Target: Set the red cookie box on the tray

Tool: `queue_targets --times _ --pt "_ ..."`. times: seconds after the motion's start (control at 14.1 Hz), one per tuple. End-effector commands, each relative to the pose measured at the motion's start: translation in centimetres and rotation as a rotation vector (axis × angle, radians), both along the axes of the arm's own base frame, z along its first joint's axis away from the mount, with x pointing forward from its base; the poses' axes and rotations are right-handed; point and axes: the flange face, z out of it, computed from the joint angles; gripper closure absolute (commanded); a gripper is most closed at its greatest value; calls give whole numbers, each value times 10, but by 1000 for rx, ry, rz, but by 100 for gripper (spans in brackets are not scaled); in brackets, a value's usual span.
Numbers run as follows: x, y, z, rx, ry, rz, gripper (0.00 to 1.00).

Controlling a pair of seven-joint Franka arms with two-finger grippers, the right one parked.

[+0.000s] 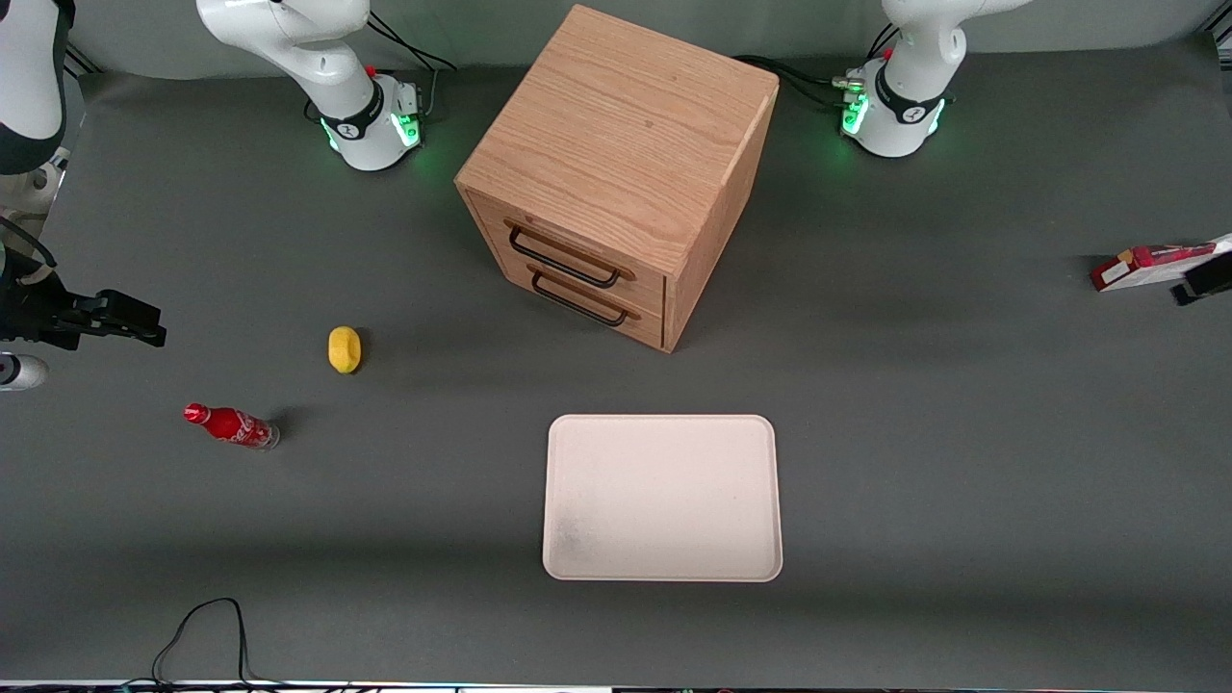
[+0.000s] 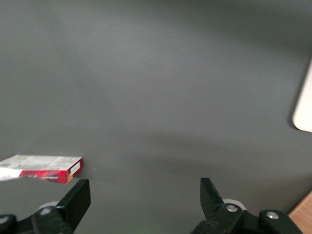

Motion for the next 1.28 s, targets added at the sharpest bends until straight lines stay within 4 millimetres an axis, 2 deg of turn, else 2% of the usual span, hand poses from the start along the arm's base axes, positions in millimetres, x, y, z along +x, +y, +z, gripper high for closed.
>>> queue_targets --times 0.0,0.21,0.28,0.5,0.64,0.85,0.92,1.0,1.21 --pt "-15 67 -10 -17 24 115 0" --pt "-46 147 -22 -23 35 277 0" --pt "-65 179 -27 -30 41 340 0" --pt "-122 251 -36 -51 57 500 0" --pt "-164 286 -47 -72 72 595 0" --pt "-214 319 -60 -110 66 712 0" --pt "-225 323 -62 -114 53 753 0" --pt "-231 320 -65 -98 38 820 0" --pt "-243 294 -66 -58 18 989 0"
